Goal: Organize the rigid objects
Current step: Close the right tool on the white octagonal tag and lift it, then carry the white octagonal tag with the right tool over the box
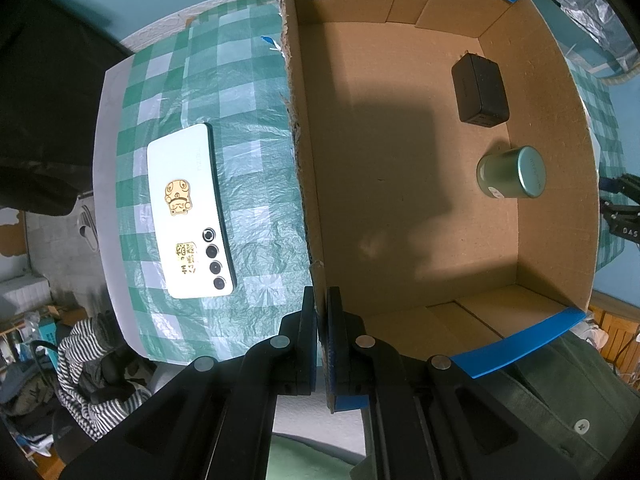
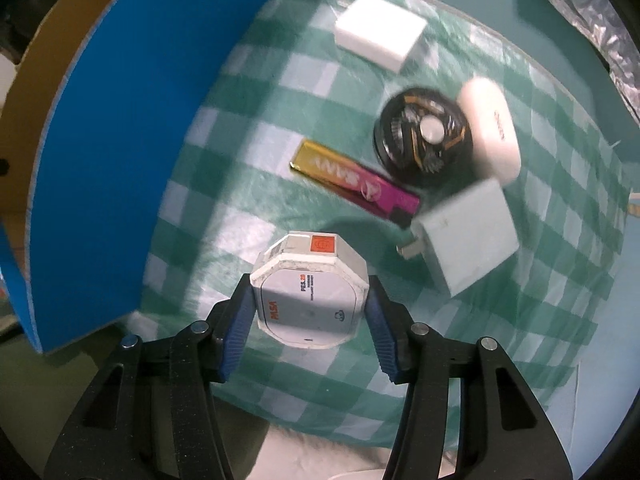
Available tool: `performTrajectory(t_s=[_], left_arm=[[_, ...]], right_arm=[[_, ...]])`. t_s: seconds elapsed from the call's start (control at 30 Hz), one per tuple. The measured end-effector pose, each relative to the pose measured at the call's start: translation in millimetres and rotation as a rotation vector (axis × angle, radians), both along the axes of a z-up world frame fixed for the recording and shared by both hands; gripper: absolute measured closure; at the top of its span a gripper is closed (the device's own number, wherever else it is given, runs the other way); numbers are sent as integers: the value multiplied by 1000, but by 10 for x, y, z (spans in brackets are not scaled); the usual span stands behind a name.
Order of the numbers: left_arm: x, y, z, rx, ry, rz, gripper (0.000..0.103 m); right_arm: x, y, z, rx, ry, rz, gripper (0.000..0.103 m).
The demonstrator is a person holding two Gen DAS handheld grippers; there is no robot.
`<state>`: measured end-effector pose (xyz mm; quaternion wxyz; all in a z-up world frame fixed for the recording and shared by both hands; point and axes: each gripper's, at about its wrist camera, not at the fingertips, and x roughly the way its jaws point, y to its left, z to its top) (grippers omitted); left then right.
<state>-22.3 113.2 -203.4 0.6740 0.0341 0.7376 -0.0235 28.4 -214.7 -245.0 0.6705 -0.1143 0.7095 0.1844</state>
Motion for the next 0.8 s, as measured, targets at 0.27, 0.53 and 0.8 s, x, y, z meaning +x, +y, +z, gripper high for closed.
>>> performTrajectory(t_s=[0.27, 0.53, 0.8], left_arm=[[7, 0, -2, 0, 1, 0, 99], [10, -2, -2, 2, 1, -3, 99], [13, 2, -2, 2, 1, -3, 99]], right_arm=[[103, 97, 309, 34, -42, 24, 50], [251, 243, 600, 60, -86, 46, 50], [294, 498, 880, 87, -139, 92, 50]])
